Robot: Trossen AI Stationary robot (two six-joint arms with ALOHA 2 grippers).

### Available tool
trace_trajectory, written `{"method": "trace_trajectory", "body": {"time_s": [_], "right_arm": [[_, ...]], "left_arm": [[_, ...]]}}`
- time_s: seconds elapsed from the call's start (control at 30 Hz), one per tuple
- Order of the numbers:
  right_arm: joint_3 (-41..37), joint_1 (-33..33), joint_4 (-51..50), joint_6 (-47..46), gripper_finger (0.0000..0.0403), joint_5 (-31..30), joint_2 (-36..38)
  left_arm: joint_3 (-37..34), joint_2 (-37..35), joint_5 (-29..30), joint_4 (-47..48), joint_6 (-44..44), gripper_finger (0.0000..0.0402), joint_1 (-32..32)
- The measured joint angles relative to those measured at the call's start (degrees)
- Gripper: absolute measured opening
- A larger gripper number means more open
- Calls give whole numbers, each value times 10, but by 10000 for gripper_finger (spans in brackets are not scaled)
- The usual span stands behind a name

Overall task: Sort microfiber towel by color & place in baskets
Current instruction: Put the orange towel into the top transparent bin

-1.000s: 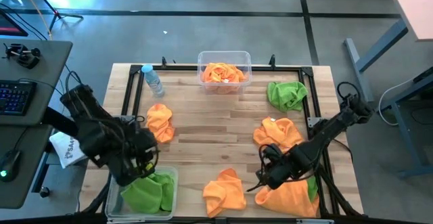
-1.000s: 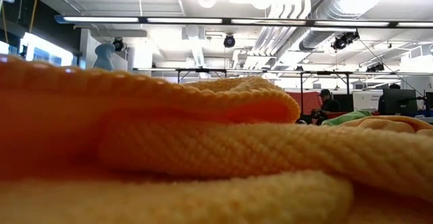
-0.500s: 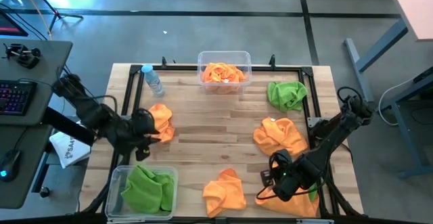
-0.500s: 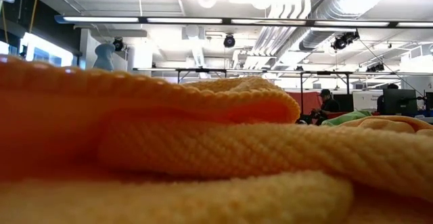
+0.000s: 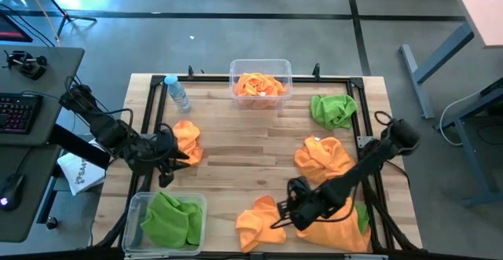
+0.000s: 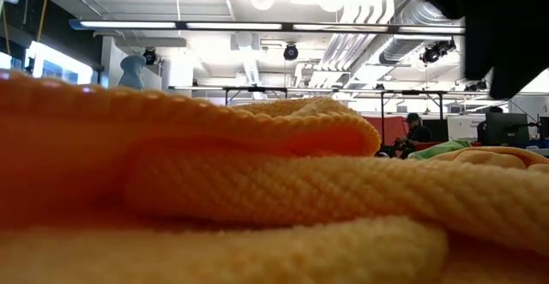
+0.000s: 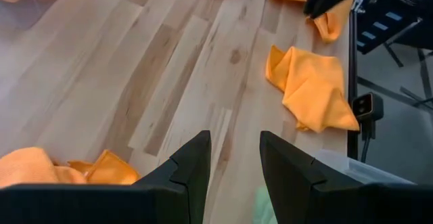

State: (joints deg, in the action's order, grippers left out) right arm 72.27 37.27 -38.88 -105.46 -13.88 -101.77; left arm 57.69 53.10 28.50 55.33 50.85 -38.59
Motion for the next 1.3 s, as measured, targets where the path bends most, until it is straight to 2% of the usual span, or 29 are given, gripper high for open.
{"method": "trace_trajectory", "body": {"time_s": [0.13, 0.3, 0.4, 0.6, 1.0, 1.1, 1.2, 1.3], "right_arm": [[0, -25, 66, 14, 125, 66, -35], [0, -44, 129, 6, 133, 123, -67], [0, -48, 155, -2, 133, 131, -80], [1, -50, 144, -37, 133, 139, -102], [4, -51, 151, -113, 132, 133, -151], [3, -54, 156, -118, 109, 136, -151], [2, -56, 161, -122, 55, 132, -152], [2, -55, 175, -122, 11, 86, -154]], "left_arm": [[0, 1, 0, 0, -2, 117, 0], [0, 1, 3, 0, -6, 117, 0], [0, 1, 3, 1, -8, 117, 0], [0, 1, 0, 1, -29, 117, 0], [0, -1, -41, 1, -99, 117, 0], [0, -6, -43, 1, -119, 117, 0], [0, -18, -42, 3, -138, 117, 1], [0, -37, -57, 5, -171, 117, 16]]}}
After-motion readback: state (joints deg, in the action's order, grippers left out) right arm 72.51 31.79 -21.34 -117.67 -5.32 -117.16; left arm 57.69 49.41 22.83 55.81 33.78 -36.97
